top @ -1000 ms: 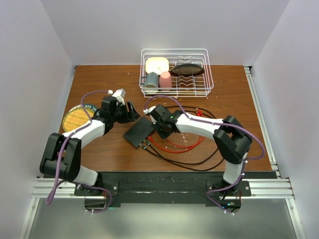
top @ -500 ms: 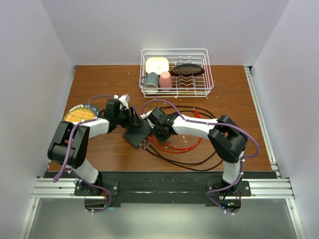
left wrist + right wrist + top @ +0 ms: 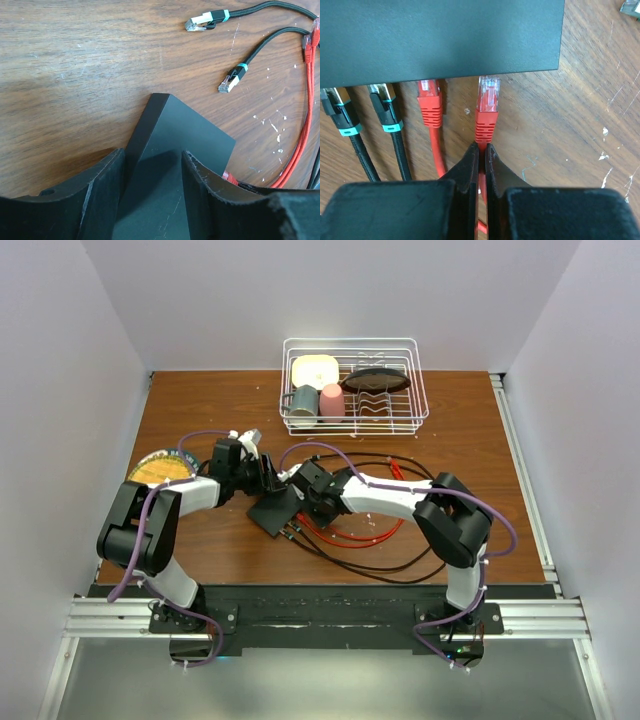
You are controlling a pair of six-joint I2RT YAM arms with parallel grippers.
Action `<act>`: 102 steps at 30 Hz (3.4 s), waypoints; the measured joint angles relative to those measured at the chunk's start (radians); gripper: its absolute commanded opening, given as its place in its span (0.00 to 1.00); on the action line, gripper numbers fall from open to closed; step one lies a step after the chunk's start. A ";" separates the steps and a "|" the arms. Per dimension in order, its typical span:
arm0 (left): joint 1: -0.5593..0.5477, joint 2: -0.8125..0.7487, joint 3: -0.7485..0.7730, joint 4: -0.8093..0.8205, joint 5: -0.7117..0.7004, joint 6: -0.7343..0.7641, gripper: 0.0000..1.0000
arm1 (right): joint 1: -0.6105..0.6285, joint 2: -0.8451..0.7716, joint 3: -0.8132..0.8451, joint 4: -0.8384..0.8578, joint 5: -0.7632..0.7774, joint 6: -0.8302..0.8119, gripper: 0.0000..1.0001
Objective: Insert the plug into the switch port
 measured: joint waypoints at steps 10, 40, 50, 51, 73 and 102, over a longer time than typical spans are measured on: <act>0.004 0.004 0.000 0.003 0.008 0.000 0.51 | 0.019 0.021 0.028 -0.011 0.026 0.000 0.00; 0.005 0.031 0.013 0.011 0.020 0.000 0.49 | 0.067 0.033 0.054 -0.031 0.114 0.003 0.00; 0.013 0.046 0.022 0.024 0.028 0.000 0.48 | 0.097 0.042 0.024 0.042 0.229 -0.009 0.00; 0.013 0.047 0.022 0.027 0.029 0.001 0.47 | 0.098 0.040 0.018 0.052 0.233 -0.010 0.00; 0.025 0.084 0.022 0.116 0.076 0.010 0.47 | 0.083 -0.004 -0.056 0.163 0.124 -0.213 0.00; 0.025 0.193 0.079 0.236 0.177 0.021 0.44 | 0.045 -0.035 -0.119 0.238 0.123 -0.279 0.00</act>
